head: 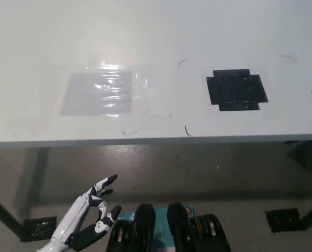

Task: A whiteboard eraser is kept on the black marked spot on the table infront of the robot and the robot uses its right hand to swipe it back and forth on the table twice to clean it

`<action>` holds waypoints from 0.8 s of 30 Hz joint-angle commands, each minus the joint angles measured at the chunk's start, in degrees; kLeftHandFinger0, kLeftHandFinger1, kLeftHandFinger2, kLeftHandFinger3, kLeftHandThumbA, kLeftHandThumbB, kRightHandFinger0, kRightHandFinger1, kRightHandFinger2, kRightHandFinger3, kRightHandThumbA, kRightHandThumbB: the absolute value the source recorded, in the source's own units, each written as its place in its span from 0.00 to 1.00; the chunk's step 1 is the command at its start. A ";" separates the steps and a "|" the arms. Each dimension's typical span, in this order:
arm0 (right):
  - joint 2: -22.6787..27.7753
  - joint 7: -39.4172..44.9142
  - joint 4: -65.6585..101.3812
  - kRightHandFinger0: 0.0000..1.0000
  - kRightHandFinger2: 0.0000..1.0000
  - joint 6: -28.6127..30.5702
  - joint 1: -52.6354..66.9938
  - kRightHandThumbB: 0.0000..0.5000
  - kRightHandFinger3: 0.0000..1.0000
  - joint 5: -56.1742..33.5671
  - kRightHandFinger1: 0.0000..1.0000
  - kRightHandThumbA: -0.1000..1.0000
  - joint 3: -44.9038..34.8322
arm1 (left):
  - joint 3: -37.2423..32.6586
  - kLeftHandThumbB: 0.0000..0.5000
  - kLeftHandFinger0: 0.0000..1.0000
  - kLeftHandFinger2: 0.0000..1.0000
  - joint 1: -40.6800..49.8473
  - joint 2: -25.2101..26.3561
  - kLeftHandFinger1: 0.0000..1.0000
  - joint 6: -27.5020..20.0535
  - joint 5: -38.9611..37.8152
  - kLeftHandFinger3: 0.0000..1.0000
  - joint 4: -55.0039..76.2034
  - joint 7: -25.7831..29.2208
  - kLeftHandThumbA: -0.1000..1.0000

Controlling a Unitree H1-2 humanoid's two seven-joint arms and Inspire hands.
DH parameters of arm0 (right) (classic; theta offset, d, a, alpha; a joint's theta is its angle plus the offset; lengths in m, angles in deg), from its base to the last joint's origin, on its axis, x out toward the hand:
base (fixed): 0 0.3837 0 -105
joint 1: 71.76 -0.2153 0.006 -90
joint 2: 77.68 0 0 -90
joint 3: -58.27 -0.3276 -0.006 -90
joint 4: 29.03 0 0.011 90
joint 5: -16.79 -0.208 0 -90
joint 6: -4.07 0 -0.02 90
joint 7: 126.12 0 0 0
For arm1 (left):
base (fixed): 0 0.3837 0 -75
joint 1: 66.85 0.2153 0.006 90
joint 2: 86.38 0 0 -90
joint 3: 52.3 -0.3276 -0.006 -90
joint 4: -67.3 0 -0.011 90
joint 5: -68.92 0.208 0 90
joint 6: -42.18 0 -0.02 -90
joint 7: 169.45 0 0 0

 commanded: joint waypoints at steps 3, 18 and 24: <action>-0.79 3.14 -2.09 0.05 0.35 -2.98 3.05 0.49 0.70 0.37 0.19 0.81 -0.12 | 0.56 0.71 0.92 1.00 0.34 0.32 1.00 -1.22 -0.32 1.00 1.11 0.32 0.69; -16.35 2.60 -1.18 0.00 0.04 -3.45 -6.53 0.56 0.39 -0.54 0.00 0.85 -2.08 | 0.26 0.70 0.92 1.00 0.72 0.29 1.00 -1.59 -0.50 1.00 0.61 -0.07 0.69; -24.73 1.67 -0.89 0.00 0.05 -2.93 -11.09 0.65 0.24 -0.57 0.05 0.89 -1.88 | 0.13 0.69 0.92 1.00 0.05 0.36 1.00 -1.77 0.38 1.00 0.53 0.04 0.70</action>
